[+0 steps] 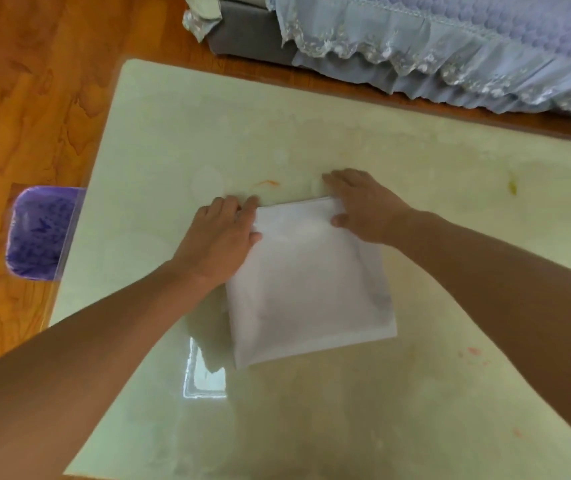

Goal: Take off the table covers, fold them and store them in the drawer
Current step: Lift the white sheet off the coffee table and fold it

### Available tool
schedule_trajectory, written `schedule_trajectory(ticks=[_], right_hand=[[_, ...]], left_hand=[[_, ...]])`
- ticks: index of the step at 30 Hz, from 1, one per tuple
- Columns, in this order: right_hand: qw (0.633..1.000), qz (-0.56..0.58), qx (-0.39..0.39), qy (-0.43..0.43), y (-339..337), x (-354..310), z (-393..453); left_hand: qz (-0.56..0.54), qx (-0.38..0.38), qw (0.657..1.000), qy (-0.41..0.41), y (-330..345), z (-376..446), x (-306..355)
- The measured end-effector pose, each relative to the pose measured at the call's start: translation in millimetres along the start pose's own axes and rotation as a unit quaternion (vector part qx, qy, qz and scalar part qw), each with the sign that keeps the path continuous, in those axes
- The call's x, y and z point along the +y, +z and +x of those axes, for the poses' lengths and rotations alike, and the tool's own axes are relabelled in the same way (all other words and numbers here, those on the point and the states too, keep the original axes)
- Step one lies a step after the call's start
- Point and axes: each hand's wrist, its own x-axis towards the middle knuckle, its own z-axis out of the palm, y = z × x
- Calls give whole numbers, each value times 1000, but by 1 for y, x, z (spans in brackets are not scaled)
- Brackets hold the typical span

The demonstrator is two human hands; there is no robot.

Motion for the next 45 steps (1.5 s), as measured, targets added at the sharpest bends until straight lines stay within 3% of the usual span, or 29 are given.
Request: schedule_trajectory(ticks=[4, 7, 9, 11, 13, 16, 18, 20, 22, 25, 28, 31, 34, 36, 41, 45], right_hand=[[999, -37, 19, -24, 3, -7, -11], [999, -9, -46, 5, -20, -11, -4], [992, -20, -122, 9, -46, -13, 0], [987, -23, -159, -8, -69, -15, -16], [989, 22, -144, -33, -81, -17, -57], [988, 82, -18, -128, -80, -25, -131], [989, 84, -15, -124, -78, -30, -174], [997, 31, -31, -65, -77, -27, -212], [996, -30, 57, -69, -86, -19, -249], [962, -32, 261, -73, -84, 0, -301], [923, -51, 375, -65, -54, 12, -348], [946, -61, 317, -41, 16, 34, -378], [982, -76, 169, -35, 113, 65, -388], [991, -82, 96, -50, 161, 76, -384], [987, -33, 123, -93, 172, 96, -373], [990, 38, 82, -109, 143, 118, -365]], left_hand=[[-93, -186, 972, -113, -33, 34, 3], [-120, -340, 929, -79, -73, 63, 1], [-138, -366, 919, -42, -97, 63, 3], [-205, -334, 919, -47, -113, 42, 3], [-280, -241, 925, -87, -118, 3, 6], [-415, -137, 886, -153, -124, -63, 26], [-432, -122, 882, -141, -134, -95, 43], [-382, -85, 916, -83, -150, -110, 59], [-282, 27, 958, 43, -175, -111, 75], [-176, 226, 936, 203, -191, -112, 112], [-184, 314, 906, 218, -172, -129, 166], [-172, 246, 925, 232, -110, -151, 207], [-73, 115, 958, 254, -20, -173, 243], [-21, 56, 961, 271, 24, -181, 260], [-26, 54, 950, 305, 50, -185, 242], [-15, 5, 948, 317, 38, -174, 211]])
